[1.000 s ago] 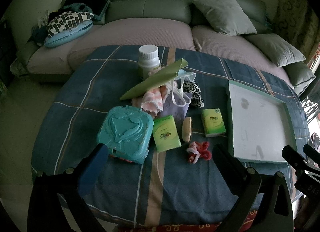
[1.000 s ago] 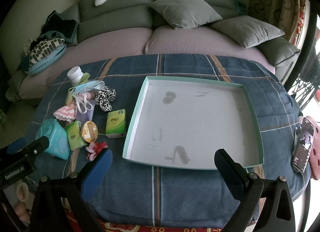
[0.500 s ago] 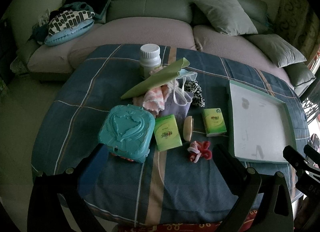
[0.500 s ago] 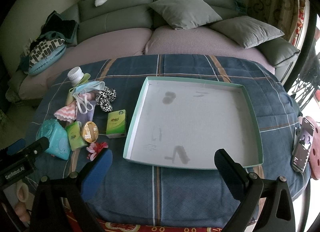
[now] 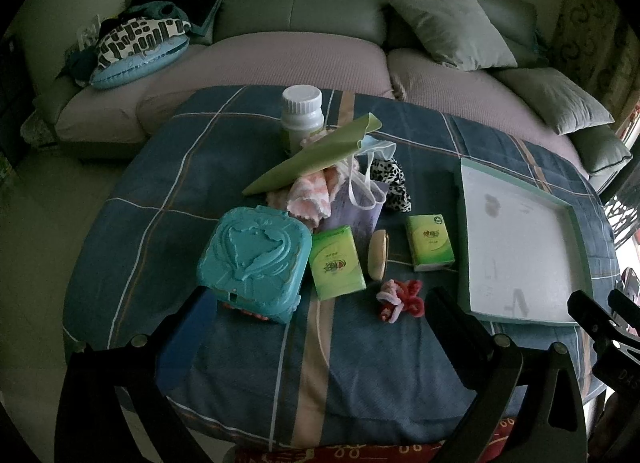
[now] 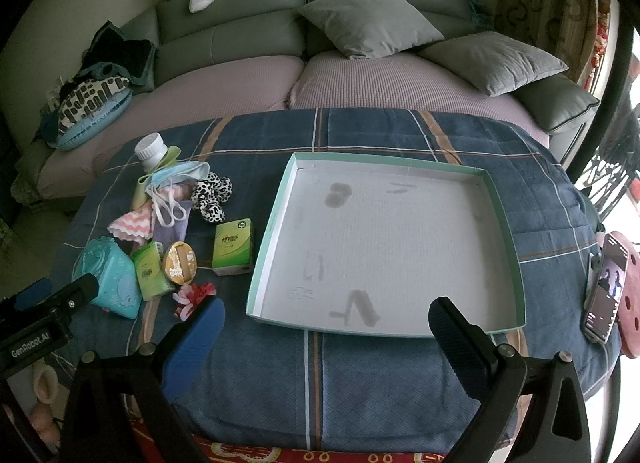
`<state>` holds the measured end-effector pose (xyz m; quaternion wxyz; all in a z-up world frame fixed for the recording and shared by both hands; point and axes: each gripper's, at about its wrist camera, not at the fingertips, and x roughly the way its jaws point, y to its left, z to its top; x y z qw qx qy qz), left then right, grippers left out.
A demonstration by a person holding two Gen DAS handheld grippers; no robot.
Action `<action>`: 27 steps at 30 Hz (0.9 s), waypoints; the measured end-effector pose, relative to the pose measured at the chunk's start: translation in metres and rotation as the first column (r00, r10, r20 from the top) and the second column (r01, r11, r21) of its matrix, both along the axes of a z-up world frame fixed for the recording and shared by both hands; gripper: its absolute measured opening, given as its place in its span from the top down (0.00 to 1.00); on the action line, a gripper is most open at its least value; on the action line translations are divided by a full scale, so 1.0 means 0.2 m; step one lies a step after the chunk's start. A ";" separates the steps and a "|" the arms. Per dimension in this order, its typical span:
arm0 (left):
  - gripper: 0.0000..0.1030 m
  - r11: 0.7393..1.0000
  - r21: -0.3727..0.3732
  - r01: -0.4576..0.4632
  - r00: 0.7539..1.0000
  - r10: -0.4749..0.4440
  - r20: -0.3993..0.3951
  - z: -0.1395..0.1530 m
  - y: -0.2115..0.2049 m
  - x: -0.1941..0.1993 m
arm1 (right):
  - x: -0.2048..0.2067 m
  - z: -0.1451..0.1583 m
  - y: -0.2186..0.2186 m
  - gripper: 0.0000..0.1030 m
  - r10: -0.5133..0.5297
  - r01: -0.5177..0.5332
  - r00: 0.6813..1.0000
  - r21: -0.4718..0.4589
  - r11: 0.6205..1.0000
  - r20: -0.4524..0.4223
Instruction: Organize soft objects
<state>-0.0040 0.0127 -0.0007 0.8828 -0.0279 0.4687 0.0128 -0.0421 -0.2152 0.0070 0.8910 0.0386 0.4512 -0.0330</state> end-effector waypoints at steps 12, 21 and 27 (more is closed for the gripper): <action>0.00 1.000 -0.001 -0.002 1.000 0.002 -0.004 -0.01 0.00 0.00 | 0.00 0.00 0.00 0.00 0.000 0.000 1.000 0.000 1.000 0.000; 0.00 1.000 -0.002 -0.005 1.000 0.005 -0.007 -0.01 0.01 0.00 | 0.00 0.00 0.00 0.00 0.000 0.000 1.000 0.000 1.000 -0.001; 0.00 1.000 -0.002 -0.007 1.000 0.007 -0.010 -0.02 0.01 0.00 | 0.00 0.00 0.00 0.00 0.000 0.000 1.000 0.000 1.000 -0.001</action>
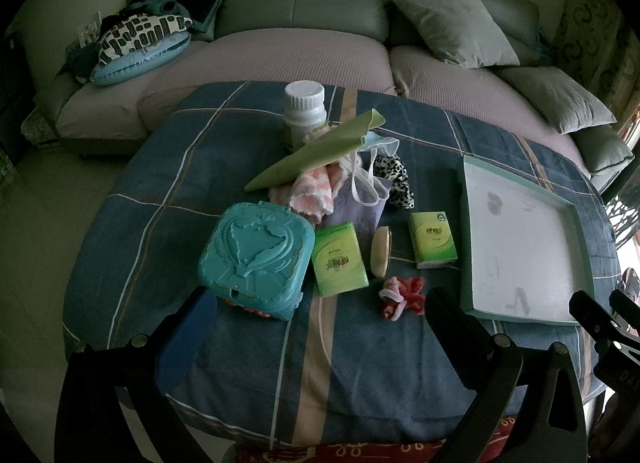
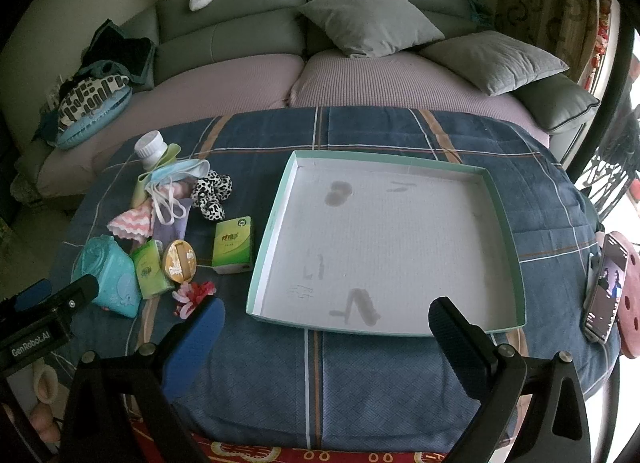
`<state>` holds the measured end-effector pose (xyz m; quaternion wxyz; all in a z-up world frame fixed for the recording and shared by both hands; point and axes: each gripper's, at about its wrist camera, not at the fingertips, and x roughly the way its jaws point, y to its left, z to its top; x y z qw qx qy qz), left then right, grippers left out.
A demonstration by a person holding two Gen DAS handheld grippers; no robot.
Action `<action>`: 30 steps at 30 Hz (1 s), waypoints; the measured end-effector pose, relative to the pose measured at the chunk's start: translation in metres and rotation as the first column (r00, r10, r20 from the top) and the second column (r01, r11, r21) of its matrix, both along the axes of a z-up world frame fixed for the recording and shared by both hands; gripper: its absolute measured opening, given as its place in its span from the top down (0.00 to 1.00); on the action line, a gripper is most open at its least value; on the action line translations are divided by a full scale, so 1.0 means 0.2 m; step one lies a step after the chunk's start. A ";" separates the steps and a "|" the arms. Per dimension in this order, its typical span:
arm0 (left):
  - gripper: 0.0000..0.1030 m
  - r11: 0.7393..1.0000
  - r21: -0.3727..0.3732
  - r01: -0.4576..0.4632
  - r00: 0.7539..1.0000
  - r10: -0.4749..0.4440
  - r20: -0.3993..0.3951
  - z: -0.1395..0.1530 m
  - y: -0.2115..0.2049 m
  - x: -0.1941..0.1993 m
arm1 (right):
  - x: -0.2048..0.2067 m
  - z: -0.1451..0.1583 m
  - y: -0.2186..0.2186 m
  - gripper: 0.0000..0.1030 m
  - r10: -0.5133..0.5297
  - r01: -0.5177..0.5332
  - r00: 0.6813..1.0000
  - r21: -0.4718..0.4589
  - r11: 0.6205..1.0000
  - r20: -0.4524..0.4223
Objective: Organize soft objects
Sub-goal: 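Reach the left gripper to the green cloth while the right gripper reaches the blue mask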
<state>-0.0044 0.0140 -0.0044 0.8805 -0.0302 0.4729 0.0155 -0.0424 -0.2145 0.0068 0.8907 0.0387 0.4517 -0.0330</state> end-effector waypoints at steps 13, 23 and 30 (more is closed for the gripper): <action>0.00 0.998 -0.052 -0.040 0.998 0.042 0.047 0.12 0.09 0.09 | 0.07 0.07 0.01 0.00 0.024 -0.025 0.999 0.019 1.000 0.046; 0.00 0.985 -0.146 -0.090 0.990 0.104 0.096 0.25 0.25 0.30 | 0.29 0.11 0.14 0.00 0.109 -0.113 0.991 0.046 0.993 0.078; 0.00 0.982 -0.170 -0.080 0.986 0.104 0.134 0.25 0.22 0.45 | 0.47 0.11 0.20 0.00 0.141 -0.148 0.985 0.069 0.987 0.099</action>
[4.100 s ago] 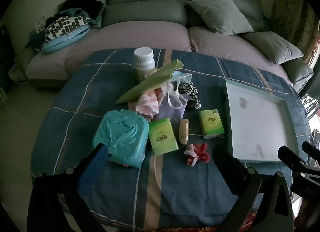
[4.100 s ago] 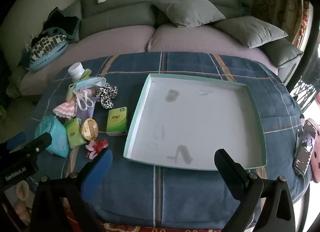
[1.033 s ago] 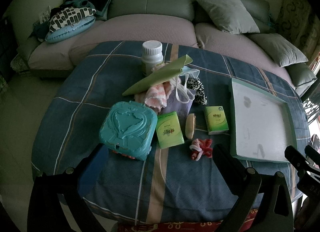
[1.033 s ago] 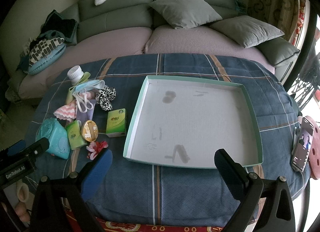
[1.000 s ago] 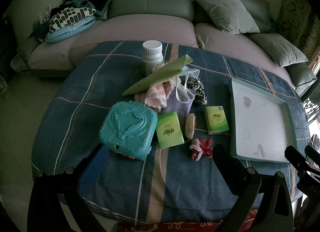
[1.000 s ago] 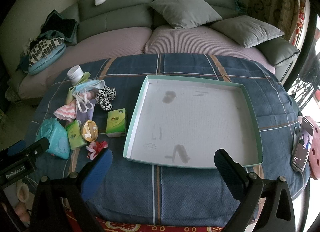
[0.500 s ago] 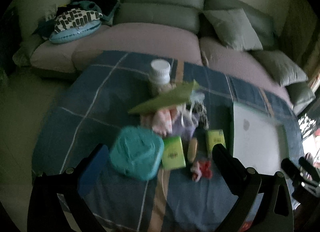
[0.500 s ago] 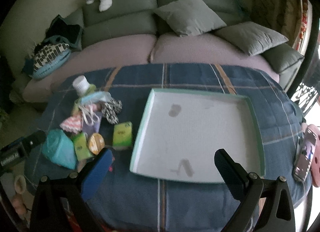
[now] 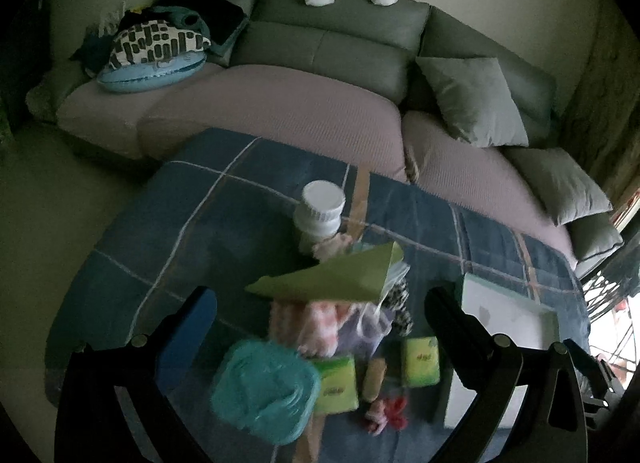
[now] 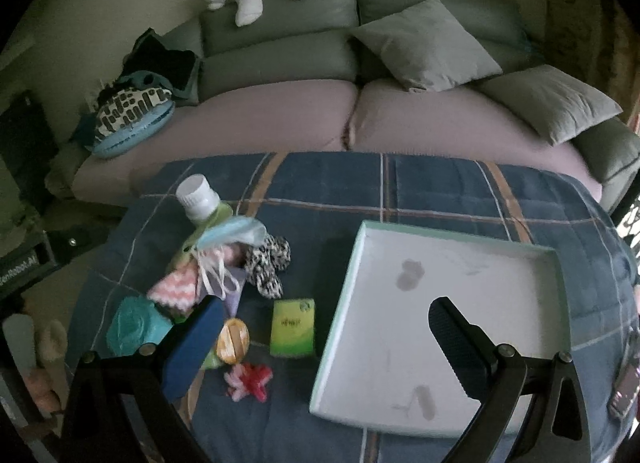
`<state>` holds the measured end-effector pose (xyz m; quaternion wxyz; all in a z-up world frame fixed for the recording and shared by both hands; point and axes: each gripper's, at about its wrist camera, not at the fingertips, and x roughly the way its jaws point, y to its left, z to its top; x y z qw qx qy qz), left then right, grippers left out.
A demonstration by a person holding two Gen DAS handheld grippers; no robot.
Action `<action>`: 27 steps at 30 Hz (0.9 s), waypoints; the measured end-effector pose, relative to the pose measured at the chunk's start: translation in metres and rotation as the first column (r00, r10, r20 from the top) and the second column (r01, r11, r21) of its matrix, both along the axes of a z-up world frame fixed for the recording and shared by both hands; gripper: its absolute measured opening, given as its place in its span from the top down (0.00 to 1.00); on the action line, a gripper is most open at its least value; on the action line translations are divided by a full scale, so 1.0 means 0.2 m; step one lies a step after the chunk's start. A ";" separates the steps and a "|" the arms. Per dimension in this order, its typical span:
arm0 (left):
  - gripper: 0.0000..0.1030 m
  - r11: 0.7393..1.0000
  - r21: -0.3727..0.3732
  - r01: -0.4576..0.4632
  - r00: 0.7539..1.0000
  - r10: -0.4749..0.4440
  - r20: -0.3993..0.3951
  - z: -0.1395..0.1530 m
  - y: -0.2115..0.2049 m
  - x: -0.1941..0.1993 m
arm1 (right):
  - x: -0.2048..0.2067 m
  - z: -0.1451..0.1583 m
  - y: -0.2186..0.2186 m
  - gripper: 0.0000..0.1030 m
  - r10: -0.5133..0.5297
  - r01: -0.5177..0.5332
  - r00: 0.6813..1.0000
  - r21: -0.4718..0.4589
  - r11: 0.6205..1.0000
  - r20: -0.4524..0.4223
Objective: Organize soft objects
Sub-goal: 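Reach the left gripper to the green cloth while the right gripper reaches the blue mask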
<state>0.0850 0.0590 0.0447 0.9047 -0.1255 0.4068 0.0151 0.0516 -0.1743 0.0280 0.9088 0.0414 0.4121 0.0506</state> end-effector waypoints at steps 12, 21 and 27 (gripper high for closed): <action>0.00 0.996 0.027 -0.081 0.993 0.083 -0.083 -0.07 -0.05 0.22 | 0.28 -0.05 -0.04 0.00 -0.028 0.028 1.000 0.037 0.999 -0.007; 0.00 0.995 0.053 -0.083 0.985 0.090 -0.145 -0.20 -0.16 0.36 | 0.36 -0.09 -0.11 0.00 -0.074 0.075 0.997 0.054 0.996 -0.033; 0.00 0.995 0.074 -0.070 0.973 0.085 -0.215 -0.35 -0.20 0.43 | 0.42 -0.13 -0.10 0.00 -0.080 0.082 0.996 0.043 0.996 -0.050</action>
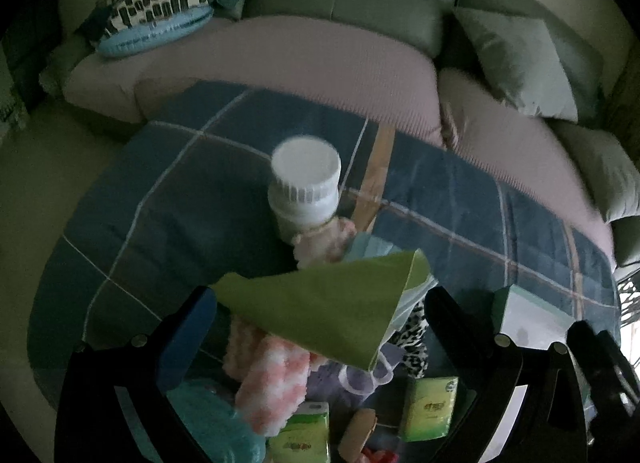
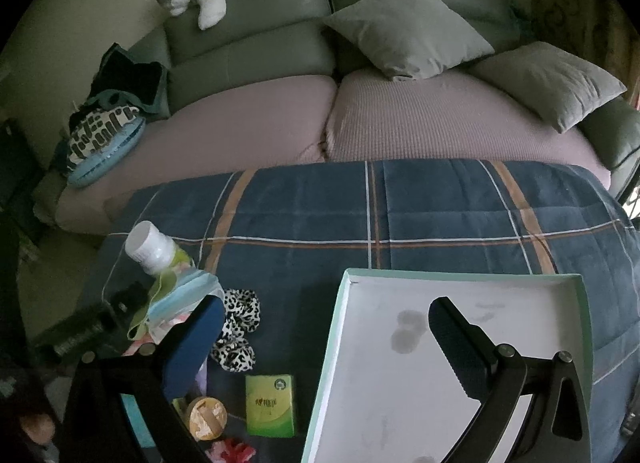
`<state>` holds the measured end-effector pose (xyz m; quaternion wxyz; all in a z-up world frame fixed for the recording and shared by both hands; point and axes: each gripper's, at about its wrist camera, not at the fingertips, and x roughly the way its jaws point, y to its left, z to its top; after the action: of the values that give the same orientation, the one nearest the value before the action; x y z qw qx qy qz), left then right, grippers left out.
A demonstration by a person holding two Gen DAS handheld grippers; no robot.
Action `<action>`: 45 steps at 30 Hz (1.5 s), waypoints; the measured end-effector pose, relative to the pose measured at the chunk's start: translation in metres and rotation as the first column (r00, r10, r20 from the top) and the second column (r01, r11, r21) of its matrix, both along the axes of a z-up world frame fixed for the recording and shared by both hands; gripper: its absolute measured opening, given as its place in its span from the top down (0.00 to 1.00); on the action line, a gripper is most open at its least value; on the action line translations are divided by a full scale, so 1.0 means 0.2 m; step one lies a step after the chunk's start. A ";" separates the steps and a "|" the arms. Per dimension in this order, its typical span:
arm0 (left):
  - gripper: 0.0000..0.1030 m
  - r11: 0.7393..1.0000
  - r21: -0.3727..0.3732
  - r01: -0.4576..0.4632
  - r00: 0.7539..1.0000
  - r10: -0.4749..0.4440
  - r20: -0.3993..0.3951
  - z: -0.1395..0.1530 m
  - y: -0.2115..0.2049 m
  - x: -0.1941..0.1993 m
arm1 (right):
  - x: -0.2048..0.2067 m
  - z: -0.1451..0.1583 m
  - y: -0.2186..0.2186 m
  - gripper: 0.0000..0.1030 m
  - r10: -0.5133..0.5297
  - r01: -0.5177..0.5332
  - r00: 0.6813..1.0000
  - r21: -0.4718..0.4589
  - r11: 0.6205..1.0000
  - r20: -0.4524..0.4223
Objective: Organize soft objects
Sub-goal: 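Reach the left gripper to the green cloth while the right gripper reaches the blue mask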
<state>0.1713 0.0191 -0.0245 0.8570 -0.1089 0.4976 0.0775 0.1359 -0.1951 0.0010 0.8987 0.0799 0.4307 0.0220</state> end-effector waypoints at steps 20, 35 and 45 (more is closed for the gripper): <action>0.37 0.997 -0.029 -0.069 0.998 0.069 -0.005 -0.14 0.07 0.02 | -0.03 -0.14 0.09 0.00 0.056 -0.055 0.997 0.024 0.998 -0.046; 0.43 0.992 0.122 -0.005 0.994 -0.009 0.107 -0.06 0.06 0.01 | -0.04 -0.15 0.11 0.00 0.073 -0.072 0.996 0.028 0.997 -0.051; 0.66 0.987 0.152 0.048 0.983 -0.074 0.170 -0.01 0.03 0.00 | -0.04 -0.15 0.12 0.00 0.083 -0.081 0.995 0.033 0.996 -0.053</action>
<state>0.1708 0.0245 -0.0270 0.9051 -0.0363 0.4165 0.0779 0.1281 -0.1712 -0.0291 0.8836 0.0767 0.4576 0.0634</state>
